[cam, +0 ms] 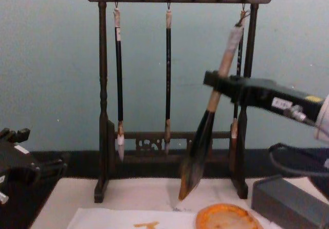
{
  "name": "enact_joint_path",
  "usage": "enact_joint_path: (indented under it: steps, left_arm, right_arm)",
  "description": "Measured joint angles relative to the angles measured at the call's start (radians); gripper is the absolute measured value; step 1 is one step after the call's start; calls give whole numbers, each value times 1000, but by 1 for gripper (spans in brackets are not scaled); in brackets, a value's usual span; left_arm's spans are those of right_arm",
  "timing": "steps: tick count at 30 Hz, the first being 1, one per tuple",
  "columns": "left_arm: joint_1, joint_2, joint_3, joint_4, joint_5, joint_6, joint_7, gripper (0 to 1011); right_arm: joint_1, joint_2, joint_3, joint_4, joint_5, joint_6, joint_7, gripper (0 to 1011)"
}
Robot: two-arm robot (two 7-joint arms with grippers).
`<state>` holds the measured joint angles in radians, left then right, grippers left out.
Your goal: Pick up the brush from the inkstone, write on the paper, then place the brush back to its original position.
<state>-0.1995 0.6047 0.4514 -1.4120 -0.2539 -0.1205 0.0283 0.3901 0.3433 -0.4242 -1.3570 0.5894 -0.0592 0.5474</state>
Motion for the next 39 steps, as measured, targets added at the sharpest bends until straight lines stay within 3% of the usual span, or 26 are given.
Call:
enact_joint_path:
  steps: [9,25,31,39]
  left_arm:
    - [0,0,0,0,0,0,0,1010]
    - [0,0,0,0,0,0,0,1010]
    - [0,0,0,0,0,0,0,1010]
    - [0,0,0,0,0,0,0,1010]
  right_arm:
    - [-33,12,75,-36,98,15,-27,175]
    - [-99,20,182,-23,346,127,-88,175]
    - [-117,20,201,-8,424,168,-104,175]
    - [-122,28,203,23,485,204,-112,175]
